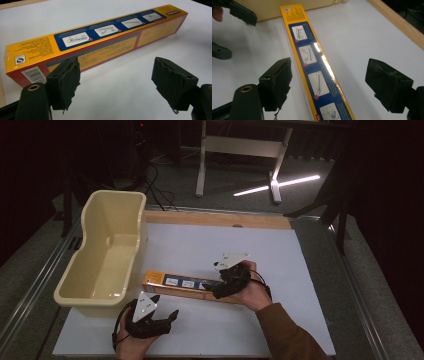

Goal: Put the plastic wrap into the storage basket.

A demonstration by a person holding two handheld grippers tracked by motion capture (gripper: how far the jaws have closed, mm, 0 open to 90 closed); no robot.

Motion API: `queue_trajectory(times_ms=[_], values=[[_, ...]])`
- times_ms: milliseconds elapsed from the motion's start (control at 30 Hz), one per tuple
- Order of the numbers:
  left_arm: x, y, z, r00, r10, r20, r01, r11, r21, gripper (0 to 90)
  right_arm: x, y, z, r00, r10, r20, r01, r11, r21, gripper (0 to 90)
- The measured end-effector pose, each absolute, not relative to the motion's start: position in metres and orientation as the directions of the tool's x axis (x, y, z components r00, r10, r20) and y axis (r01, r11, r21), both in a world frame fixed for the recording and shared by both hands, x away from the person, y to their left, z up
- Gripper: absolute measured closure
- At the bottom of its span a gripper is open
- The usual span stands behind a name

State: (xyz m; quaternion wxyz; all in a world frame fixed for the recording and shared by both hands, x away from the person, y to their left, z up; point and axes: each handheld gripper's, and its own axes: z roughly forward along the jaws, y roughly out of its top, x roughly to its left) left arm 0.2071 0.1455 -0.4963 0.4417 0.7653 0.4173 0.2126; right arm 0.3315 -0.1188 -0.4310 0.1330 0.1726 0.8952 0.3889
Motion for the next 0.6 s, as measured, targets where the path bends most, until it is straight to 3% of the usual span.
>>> queue_trajectory(times_ms=[433,600], values=[[0.207,0.144,-0.497,0.565,0.824,-0.044,0.453,-0.266,0.851,22.7,0.356,-0.094,-0.447,-0.934,0.354,-0.045,0.236,0.708,0.666,22.1],[0.206,0.143,-0.497,0.569,0.821,-0.043,0.453,-0.269,0.85,22.7,0.362,-0.084,-0.452,-0.96,0.279,-0.027,0.205,0.763,0.613,20.2]])
